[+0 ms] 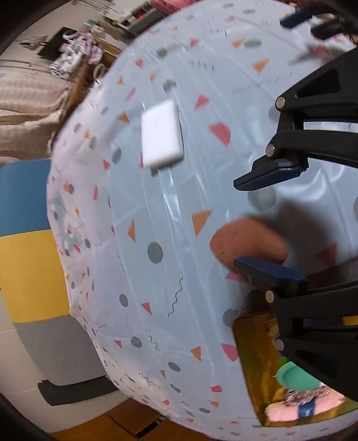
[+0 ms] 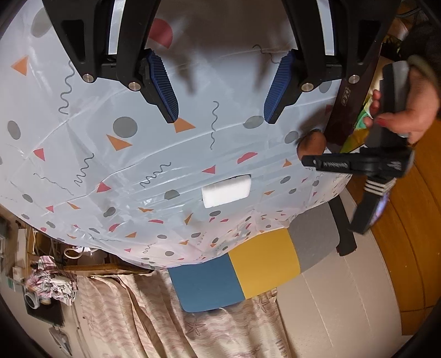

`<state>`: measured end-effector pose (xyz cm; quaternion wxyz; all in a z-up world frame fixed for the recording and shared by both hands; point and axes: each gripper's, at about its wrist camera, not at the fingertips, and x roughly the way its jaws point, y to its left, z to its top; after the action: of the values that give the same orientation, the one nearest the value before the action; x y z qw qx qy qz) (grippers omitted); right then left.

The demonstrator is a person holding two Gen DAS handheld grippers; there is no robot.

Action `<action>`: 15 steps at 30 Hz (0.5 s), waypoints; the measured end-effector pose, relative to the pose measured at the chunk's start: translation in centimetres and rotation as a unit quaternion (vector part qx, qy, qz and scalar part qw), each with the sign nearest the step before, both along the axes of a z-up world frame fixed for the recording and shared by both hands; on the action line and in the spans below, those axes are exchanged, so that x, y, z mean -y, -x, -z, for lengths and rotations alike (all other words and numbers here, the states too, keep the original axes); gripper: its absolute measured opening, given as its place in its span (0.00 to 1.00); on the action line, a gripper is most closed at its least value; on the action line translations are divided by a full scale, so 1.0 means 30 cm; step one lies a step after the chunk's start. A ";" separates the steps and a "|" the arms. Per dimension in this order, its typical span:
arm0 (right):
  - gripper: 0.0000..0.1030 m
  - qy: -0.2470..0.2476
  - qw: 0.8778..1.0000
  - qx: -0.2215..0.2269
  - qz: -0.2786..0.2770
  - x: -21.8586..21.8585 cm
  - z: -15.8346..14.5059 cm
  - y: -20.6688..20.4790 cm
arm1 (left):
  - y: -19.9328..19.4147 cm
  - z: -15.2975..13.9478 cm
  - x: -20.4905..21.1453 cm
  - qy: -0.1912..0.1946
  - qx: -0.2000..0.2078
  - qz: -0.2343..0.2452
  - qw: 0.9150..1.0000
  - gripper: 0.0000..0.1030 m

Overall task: Organize rigid objects
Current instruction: 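Grasp the brown egg-shaped sponge with the left tool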

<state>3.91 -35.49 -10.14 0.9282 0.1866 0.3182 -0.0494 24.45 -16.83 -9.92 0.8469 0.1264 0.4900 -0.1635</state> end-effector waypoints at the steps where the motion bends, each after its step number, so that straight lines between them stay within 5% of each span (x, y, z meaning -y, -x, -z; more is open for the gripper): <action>1: 0.64 -0.003 1.000 -0.001 0.000 0.007 0.003 -0.005 | -0.009 0.007 0.001 -0.009 0.003 -0.001 1.000 0.49; 15: 0.67 -0.022 0.999 -0.015 -0.022 0.022 0.018 -0.088 | -0.083 0.082 0.047 -0.103 0.023 0.025 0.994 0.51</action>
<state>6.53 -36.15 -10.69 0.9197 0.1990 0.3376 -0.0251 26.94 -18.23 -12.40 0.8361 0.2294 0.4809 -0.1302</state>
